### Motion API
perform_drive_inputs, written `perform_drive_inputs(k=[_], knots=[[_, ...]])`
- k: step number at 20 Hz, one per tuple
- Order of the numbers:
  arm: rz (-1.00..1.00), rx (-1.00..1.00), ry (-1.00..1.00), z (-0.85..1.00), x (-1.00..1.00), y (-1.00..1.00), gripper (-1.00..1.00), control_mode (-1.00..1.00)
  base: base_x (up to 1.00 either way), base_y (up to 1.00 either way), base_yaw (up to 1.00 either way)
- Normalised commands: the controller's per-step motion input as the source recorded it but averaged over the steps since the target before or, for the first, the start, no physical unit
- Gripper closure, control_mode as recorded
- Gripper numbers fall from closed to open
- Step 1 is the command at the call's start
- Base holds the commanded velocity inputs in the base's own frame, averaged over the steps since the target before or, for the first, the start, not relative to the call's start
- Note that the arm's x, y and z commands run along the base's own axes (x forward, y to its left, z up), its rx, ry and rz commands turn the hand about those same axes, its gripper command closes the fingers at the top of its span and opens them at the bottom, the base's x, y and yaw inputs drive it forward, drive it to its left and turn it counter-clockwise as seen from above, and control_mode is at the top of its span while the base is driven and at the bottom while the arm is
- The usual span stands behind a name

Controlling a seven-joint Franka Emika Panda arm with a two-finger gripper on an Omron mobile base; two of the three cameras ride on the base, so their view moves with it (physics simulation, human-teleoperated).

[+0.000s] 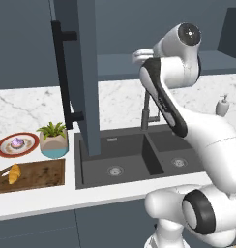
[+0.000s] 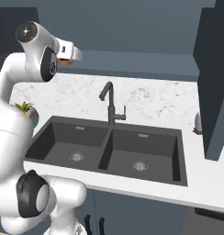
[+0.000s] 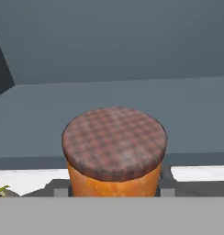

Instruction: From the different types of pastries on the counter, select a croissant and place it on the cutting board. Then retrieve a jar of jam from the cabinet and place it alongside the croissant on the cutting board.

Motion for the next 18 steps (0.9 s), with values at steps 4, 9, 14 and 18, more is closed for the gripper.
perform_drive_inputs(k=[4, 9, 14, 18], knots=[[0.21, 0.0, 0.0, 0.24, -1.0, -0.22, 1.0, -1.0, 0.0, 0.0, 0.0], [0.18, 0.0, 0.0, 0.08, -1.0, -0.18, 1.0, -1.0, 0.0, 0.0, 0.0], [0.11, -0.01, 0.0, 0.0, -1.0, -0.03, 1.0, -1.0, 0.0, 0.0, 0.0], [0.01, -0.03, 0.0, -0.02, -1.0, -0.05, 1.0, -1.0, 0.0, 0.0, 0.0]])
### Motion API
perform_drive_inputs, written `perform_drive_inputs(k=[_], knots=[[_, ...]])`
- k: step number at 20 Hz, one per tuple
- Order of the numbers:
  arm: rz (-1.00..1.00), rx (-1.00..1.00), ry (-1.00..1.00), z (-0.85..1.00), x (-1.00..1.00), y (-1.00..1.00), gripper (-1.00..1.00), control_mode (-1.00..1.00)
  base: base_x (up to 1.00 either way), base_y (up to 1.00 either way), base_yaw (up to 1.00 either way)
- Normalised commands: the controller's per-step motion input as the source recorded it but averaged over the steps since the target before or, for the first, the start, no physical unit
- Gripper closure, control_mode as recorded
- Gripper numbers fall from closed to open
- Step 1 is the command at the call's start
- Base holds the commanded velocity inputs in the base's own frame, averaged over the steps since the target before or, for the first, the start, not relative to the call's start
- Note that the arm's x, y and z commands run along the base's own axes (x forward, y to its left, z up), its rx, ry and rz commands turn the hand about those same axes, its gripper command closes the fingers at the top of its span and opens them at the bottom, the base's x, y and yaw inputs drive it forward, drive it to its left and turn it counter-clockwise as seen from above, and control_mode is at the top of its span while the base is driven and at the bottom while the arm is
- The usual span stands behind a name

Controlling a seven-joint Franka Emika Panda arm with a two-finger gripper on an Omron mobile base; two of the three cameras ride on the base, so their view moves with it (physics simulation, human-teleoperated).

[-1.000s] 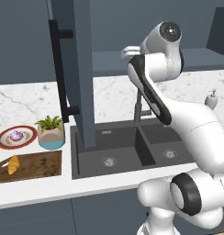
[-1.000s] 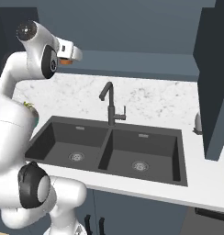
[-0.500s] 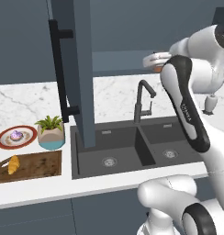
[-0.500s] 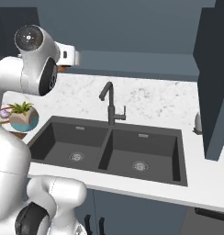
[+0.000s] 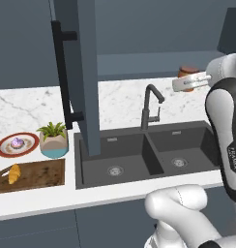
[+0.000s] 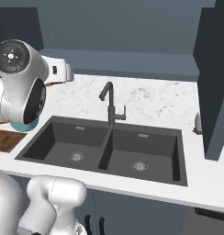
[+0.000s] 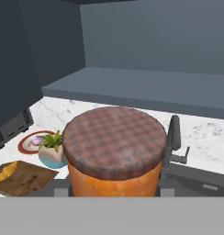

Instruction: From the different types of pastries on the counter, select a croissant and place it on the cutting board. Then retrieve a jar of jam from the cabinet and place it alongside the croissant on the cutting board.

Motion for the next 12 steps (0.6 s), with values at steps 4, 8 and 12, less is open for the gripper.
perform_drive_inputs(k=[4, 8, 12], knots=[[0.0, -0.01, 0.02, -0.15, -0.6, 0.14, 1.0, -1.0, 0.0, 0.0, 0.0], [0.0, 0.0, 0.03, -0.11, -0.16, 0.21, 1.0, -1.0, 0.0, 0.0, 0.0], [0.0, 0.0, 0.02, -0.12, 0.02, 0.13, 1.0, -1.0, 0.0, 0.0, 0.0]])
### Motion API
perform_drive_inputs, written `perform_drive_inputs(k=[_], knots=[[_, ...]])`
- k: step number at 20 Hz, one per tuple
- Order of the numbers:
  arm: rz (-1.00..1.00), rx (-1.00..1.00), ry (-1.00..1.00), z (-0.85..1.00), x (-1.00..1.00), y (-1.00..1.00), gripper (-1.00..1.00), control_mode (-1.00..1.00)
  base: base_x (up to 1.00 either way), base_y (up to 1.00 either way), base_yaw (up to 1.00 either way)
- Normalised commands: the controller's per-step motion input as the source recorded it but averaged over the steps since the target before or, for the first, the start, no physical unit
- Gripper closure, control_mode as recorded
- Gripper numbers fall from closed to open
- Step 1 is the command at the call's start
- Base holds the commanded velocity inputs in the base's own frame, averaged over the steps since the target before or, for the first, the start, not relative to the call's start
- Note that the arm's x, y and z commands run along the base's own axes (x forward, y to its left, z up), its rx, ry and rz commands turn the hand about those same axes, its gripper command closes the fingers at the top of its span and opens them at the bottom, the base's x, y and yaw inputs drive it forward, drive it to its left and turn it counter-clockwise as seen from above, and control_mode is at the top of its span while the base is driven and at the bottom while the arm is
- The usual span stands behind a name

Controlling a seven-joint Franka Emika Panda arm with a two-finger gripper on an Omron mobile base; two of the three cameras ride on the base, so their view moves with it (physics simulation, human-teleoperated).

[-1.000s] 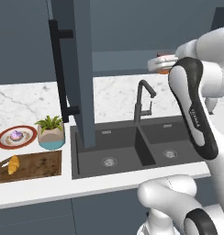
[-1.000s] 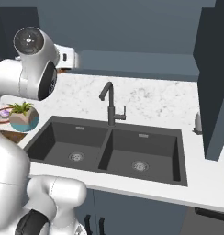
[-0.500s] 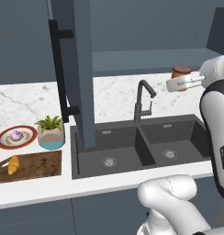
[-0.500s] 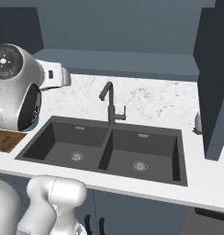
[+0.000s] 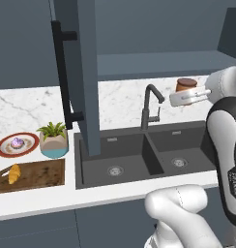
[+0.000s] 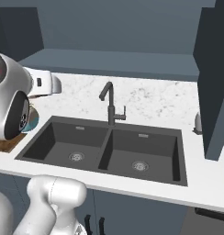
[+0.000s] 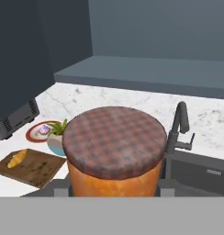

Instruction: From the different types of pastries on the counter, select a croissant and place it on the cutting board. Then retrieve a jar of jam from the cabinet and place it alongside the croissant on the cutting board.

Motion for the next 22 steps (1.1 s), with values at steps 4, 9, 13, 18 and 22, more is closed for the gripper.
perform_drive_inputs(k=[4, 9, 13, 18, 22], knots=[[0.0, 0.0, 0.01, -0.05, 0.0, 0.01, 1.0, 1.0, 0.0, 0.01, 0.0], [0.0, 0.0, 0.0, 0.0, 0.0, 0.0, 1.0, 1.0, -0.68, -0.08, 0.0], [0.0, 0.0, 0.0, 0.0, 0.0, 0.0, 1.0, 1.0, -1.0, -0.19, 0.0], [0.0, 0.0, 0.0, 0.0, 0.0, 0.0, 1.0, 1.0, -1.0, -0.04, 0.0], [0.0, 0.0, 0.0, 0.0, 0.0, 0.0, 1.0, 1.0, -1.0, 0.22, 0.0]])
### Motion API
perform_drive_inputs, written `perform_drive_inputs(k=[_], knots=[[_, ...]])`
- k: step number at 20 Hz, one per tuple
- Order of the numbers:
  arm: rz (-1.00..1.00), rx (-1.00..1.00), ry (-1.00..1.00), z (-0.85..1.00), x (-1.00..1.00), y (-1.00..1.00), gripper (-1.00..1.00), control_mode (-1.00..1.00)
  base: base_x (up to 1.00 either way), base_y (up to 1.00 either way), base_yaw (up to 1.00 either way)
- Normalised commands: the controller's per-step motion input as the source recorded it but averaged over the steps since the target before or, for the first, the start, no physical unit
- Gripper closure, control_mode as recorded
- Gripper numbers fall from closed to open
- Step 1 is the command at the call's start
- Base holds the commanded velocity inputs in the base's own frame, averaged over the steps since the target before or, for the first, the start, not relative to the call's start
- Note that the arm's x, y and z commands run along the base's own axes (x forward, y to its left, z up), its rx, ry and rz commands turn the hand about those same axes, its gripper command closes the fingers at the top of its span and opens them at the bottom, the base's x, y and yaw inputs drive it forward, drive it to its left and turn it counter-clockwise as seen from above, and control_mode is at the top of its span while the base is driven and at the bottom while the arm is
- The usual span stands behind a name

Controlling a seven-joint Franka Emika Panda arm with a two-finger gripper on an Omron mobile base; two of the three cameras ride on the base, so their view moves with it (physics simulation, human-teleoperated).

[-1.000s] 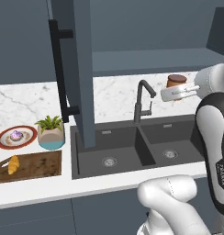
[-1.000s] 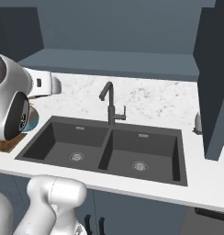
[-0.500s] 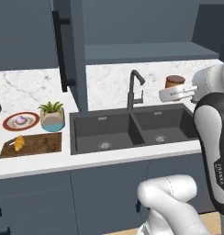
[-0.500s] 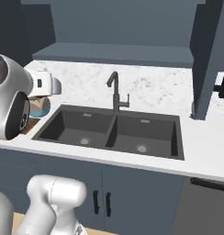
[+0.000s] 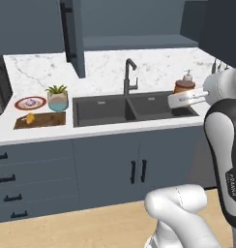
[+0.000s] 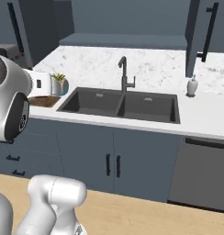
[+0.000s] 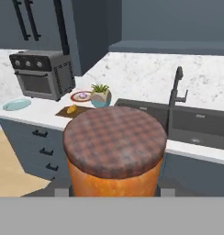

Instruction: From the different types of pastries on the counter, select a croissant and place it on the cutting board. Then retrieve a jar of jam from the cabinet and place it alongside the croissant on the cutting board.

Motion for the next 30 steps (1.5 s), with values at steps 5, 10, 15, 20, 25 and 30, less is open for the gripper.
perform_drive_inputs(k=[5, 10, 15, 20, 25, 30], knots=[[0.0, 0.0, 0.0, 0.0, 0.0, 0.0, 1.0, 1.0, -0.97, 0.63, 0.0], [0.0, 0.0, 0.0, 0.0, 0.0, 0.0, 1.0, 1.0, -0.68, 0.94, -0.04], [0.0, 0.0, 0.0, 0.0, 0.0, 0.0, 1.0, 1.0, 0.16, 1.0, -0.07], [0.0, 0.0, 0.0, 0.0, 0.0, 0.0, 1.0, 1.0, 0.88, 0.98, -0.08], [0.0, 0.0, 0.0, 0.0, 0.0, 0.0, 1.0, 1.0, 1.0, 0.85, -0.07], [0.0, 0.0, 0.0, 0.0, 0.0, 0.0, 1.0, 1.0, 1.0, 0.08, 0.01]])
